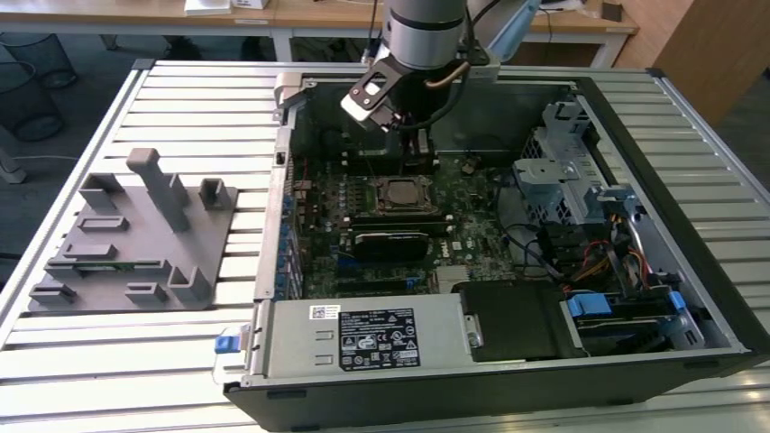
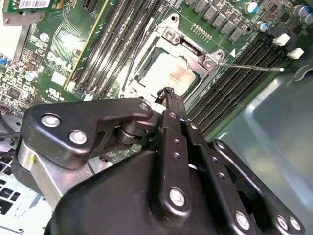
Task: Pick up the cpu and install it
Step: 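Install the first cpu locking lever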
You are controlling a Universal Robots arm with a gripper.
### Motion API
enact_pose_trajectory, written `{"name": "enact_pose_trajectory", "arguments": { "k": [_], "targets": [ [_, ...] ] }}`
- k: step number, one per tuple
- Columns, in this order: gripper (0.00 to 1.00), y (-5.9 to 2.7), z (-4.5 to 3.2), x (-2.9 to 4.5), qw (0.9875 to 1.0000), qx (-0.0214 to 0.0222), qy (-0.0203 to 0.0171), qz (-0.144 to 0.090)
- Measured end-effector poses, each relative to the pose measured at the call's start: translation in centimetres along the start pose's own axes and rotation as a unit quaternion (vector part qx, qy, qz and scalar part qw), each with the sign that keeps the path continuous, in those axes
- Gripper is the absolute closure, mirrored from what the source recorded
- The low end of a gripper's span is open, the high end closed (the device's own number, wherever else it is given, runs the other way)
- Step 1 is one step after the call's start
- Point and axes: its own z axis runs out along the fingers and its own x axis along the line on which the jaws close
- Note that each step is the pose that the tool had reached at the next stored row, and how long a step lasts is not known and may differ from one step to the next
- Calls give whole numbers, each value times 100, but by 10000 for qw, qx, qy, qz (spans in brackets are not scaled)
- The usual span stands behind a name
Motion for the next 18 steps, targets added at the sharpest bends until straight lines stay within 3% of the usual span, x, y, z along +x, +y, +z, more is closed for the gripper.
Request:
{"name": "enact_pose_trajectory", "arguments": {
  "k": [18],
  "targets": [
    [89,2,-201,-4,10000,0,4,0]
  ]
}}
